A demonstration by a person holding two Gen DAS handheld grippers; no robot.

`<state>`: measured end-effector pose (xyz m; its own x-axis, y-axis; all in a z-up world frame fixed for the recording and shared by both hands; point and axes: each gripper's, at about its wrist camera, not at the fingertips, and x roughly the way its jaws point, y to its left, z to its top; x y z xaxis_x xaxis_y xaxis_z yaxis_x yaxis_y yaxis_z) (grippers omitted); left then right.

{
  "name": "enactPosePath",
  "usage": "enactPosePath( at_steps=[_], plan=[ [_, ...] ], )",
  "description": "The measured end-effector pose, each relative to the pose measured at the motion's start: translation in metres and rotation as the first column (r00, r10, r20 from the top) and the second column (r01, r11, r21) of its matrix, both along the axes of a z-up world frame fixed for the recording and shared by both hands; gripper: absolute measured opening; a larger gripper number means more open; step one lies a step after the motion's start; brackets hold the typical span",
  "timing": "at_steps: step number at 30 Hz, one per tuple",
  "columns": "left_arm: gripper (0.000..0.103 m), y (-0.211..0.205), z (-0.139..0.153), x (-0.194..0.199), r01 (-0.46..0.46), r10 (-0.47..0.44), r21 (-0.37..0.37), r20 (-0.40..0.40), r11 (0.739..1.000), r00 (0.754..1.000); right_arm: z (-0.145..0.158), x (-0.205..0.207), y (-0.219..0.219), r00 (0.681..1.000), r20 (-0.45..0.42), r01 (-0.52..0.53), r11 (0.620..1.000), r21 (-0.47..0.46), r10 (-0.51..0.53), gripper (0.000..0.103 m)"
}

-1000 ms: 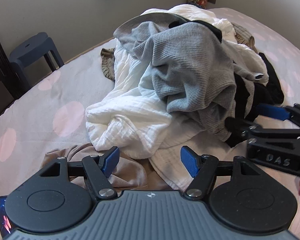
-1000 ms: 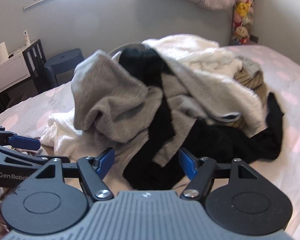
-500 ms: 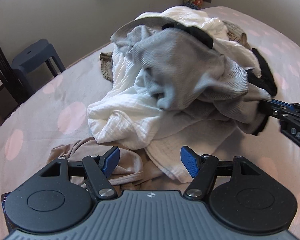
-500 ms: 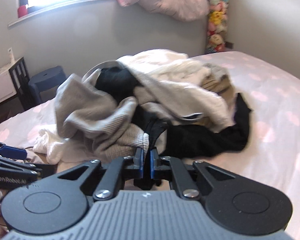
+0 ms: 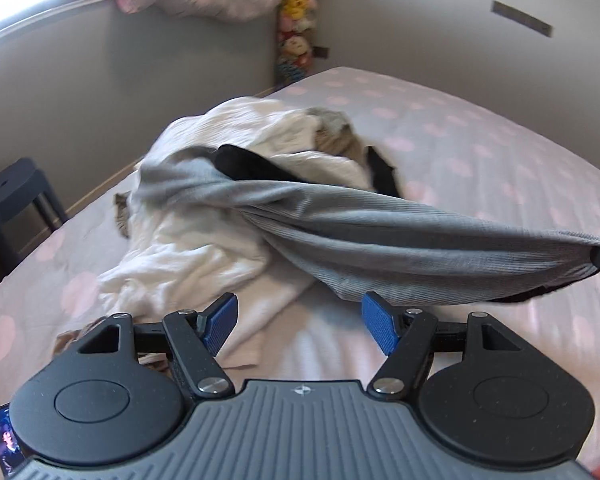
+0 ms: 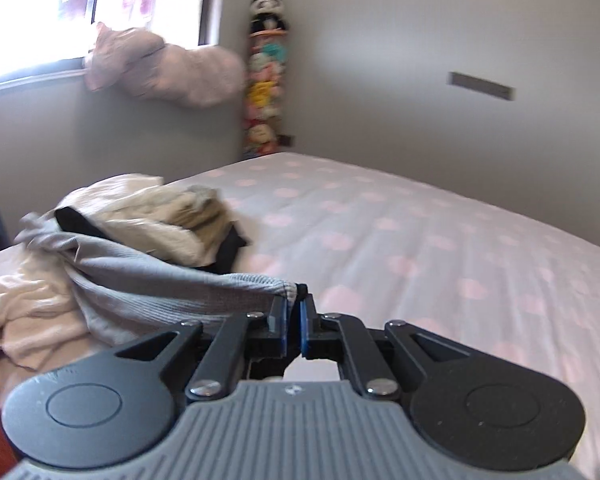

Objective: Fold clothes

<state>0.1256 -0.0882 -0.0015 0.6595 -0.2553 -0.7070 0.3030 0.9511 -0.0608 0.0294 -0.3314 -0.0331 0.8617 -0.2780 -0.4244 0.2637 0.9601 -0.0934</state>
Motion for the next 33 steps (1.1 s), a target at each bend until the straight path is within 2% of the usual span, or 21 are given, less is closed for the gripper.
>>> enactPosePath(
  at_steps=[7,10,13,17,21,23,28,31,33],
  plan=[
    [0.071,-0.066,0.003,-0.034,0.156,-0.156,0.001,-0.003,0.988,0.988,0.005,-0.088,-0.064,0.975,-0.006,0.22,0.975,0.009,-0.22,0.007],
    [0.071,-0.092,-0.003,-0.045,0.226,-0.226,-0.001,-0.018,0.974,0.974,-0.013,-0.11,-0.081,0.962,-0.09,0.262,0.965,0.023,-0.259,0.008],
    [0.071,-0.111,-0.01,-0.055,0.275,-0.275,-0.01,-0.032,0.961,0.961,-0.034,-0.121,-0.091,0.954,-0.176,0.263,0.959,0.106,-0.242,0.01],
    [0.065,-0.121,-0.021,-0.064,0.286,-0.287,-0.026,-0.051,0.958,0.956,-0.049,-0.138,-0.084,0.947,-0.18,0.292,0.946,0.143,-0.265,0.02],
    [0.065,-0.128,-0.027,-0.072,0.313,-0.314,-0.039,-0.024,0.949,0.949,-0.053,-0.151,-0.078,0.95,-0.161,0.293,0.945,0.147,-0.269,0.056],
    [0.065,-0.132,-0.031,-0.071,0.323,-0.325,-0.042,-0.031,0.945,0.945,-0.053,-0.151,-0.075,0.955,-0.165,0.273,0.949,0.16,-0.247,0.065],
    [0.065,-0.137,-0.041,-0.061,0.35,-0.351,-0.026,-0.077,0.936,0.933,-0.057,-0.145,-0.069,0.967,-0.183,0.22,0.947,0.234,-0.179,0.069],
    [0.065,-0.138,-0.046,-0.051,0.35,-0.352,-0.036,-0.109,0.936,0.93,-0.063,-0.134,-0.064,0.969,-0.214,0.178,0.954,0.241,-0.126,0.07],
    [0.065,-0.143,-0.051,-0.046,0.363,-0.363,-0.024,-0.126,0.932,0.923,-0.067,-0.125,-0.063,0.967,-0.233,0.158,0.959,0.237,-0.101,0.076]
  ],
)
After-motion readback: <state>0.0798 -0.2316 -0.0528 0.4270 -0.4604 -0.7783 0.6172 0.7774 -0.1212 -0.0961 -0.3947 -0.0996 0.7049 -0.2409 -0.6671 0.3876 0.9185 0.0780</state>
